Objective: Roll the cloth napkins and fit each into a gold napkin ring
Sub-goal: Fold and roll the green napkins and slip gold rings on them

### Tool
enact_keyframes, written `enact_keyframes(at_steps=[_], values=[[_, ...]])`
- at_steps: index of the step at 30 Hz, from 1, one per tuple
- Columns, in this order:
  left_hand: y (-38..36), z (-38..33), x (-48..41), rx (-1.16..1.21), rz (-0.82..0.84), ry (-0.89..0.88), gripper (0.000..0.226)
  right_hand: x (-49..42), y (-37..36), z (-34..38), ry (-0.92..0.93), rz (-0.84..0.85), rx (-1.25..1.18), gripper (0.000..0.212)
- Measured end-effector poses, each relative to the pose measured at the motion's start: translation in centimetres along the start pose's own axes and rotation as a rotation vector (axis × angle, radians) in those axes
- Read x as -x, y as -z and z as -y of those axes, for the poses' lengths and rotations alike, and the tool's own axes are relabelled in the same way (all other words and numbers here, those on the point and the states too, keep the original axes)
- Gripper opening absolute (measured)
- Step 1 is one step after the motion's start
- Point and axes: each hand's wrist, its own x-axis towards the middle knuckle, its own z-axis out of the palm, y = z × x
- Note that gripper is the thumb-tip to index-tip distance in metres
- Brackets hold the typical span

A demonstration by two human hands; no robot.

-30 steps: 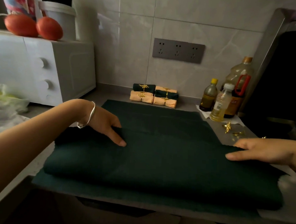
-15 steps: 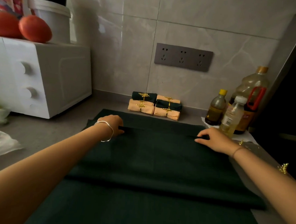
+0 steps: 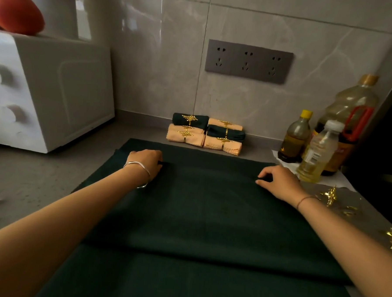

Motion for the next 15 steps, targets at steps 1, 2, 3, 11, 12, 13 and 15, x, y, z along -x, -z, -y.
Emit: enact_keyframes(at_steps=[1, 2, 3, 11, 12, 13, 15], values=[[-0.1, 0.0, 0.0, -0.006, -0.003, 0.002, 0.026, -0.1, -0.2, 0.0, -0.004, -0.010, -0.009, 0.010], [-0.1, -0.1, -0.1, -0.011, -0.005, 0.004, 0.025, -0.2, -0.3, -0.1, -0.009, -0.016, -0.018, 0.010], [-0.2, -0.1, 0.0, -0.018, -0.006, 0.007, 0.025, -0.1, -0.4, -0.1, -0.014, -0.018, -0.026, 0.010], [-0.1, -3.4, 5.2, -0.002, -0.037, -0.093, 0.061, 3.4, -0.7, 1.9, -0.055, -0.140, 0.057, 0.046], [-0.1, -4.1, 6.7, 0.040, 0.006, -0.139, 0.057, 4.2, -0.7, 2.8, -0.037, -0.118, 0.025, 0.044], [-0.1, -4.9, 8.3, 0.073, 0.056, -0.178, 0.055, 5.4, -0.6, 3.9, -0.022, -0.087, -0.024, 0.042], [-0.5, -5.9, 11.0, 0.109, 0.149, -0.208, 0.054, 7.8, -0.6, 6.4, 0.011, -0.003, -0.132, 0.040]])
